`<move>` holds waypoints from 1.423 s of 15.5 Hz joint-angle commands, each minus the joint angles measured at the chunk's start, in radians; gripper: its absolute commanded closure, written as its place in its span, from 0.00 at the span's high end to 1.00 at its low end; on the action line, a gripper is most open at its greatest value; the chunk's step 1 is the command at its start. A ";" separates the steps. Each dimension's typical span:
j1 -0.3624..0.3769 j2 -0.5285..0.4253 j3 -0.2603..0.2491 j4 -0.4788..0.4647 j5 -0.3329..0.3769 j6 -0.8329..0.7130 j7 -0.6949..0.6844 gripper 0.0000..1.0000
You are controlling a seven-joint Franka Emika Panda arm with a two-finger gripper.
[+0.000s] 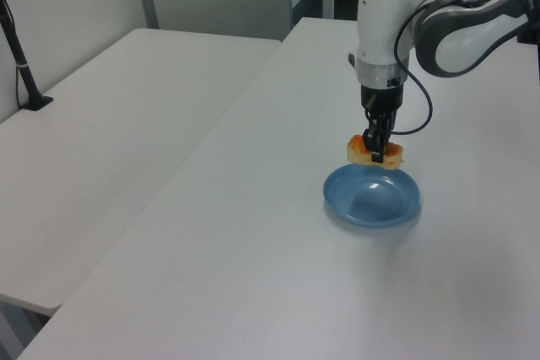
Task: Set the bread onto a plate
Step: 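Lower the bread roll onto the plate and open the gripper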
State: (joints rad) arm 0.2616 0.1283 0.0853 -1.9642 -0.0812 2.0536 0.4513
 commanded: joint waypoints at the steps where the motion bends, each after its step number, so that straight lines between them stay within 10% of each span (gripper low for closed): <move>1: 0.008 -0.019 0.004 -0.061 0.011 0.068 0.035 0.31; 10: 0.034 0.076 0.005 -0.051 -0.032 0.112 0.079 0.33; 16: 0.034 0.079 0.005 -0.048 -0.067 0.106 0.141 0.91; 22: 0.001 0.016 -0.002 0.022 -0.071 -0.013 0.145 1.00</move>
State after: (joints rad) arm 0.2812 0.2135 0.0956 -1.9947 -0.1388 2.1439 0.5808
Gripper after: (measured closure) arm 0.013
